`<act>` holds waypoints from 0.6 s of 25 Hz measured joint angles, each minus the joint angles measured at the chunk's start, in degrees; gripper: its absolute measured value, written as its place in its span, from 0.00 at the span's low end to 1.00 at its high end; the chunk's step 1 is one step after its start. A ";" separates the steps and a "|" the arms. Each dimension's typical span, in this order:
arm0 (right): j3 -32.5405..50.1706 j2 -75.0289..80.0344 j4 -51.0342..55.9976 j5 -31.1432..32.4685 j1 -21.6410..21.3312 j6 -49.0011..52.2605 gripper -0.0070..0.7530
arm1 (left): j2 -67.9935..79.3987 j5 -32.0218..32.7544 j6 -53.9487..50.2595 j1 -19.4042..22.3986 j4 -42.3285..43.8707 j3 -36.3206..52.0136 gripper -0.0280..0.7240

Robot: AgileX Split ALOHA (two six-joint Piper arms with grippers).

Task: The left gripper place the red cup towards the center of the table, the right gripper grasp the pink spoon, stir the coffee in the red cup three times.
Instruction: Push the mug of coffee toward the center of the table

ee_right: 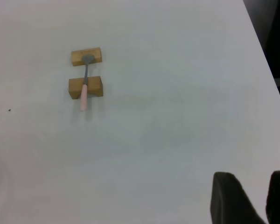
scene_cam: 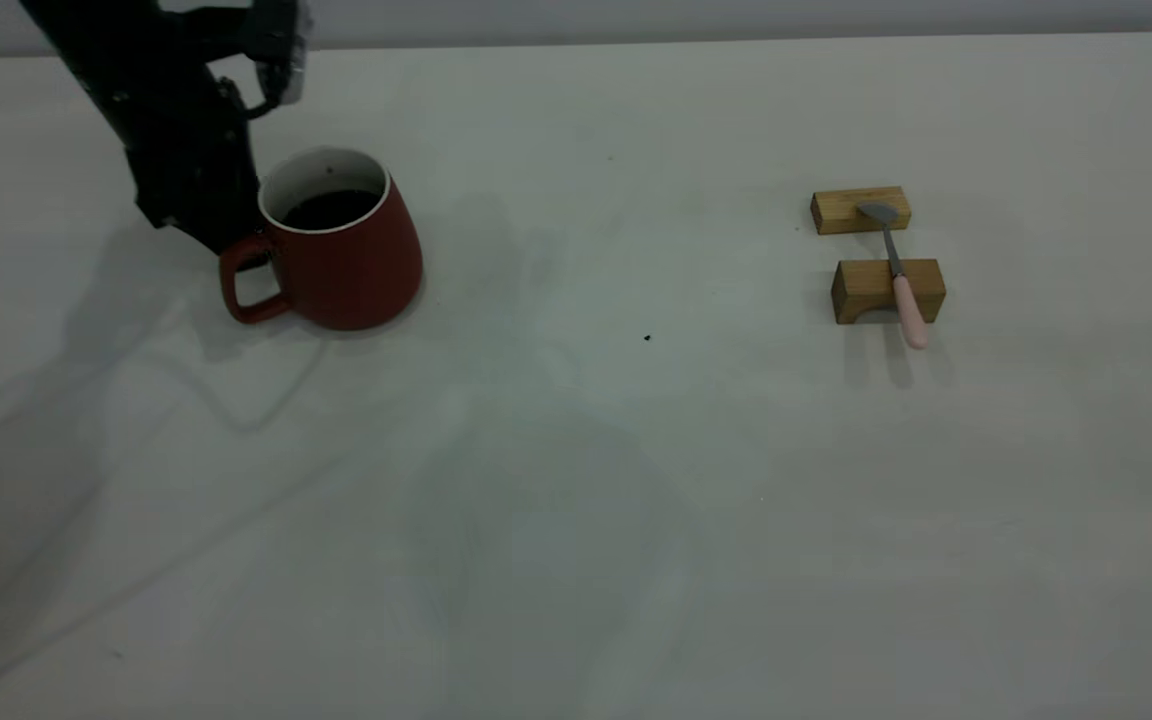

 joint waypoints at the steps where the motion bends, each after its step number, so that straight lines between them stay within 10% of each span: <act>1: 0.00 0.00 0.00 0.00 0.00 0.00 0.32 | 0.00 -0.01 0.13 -0.48 -0.23 0.00 0.63; 15: 0.00 0.00 0.00 -0.07 0.00 0.00 0.32 | 0.13 -5.24 -4.65 -11.69 -2.95 0.00 0.63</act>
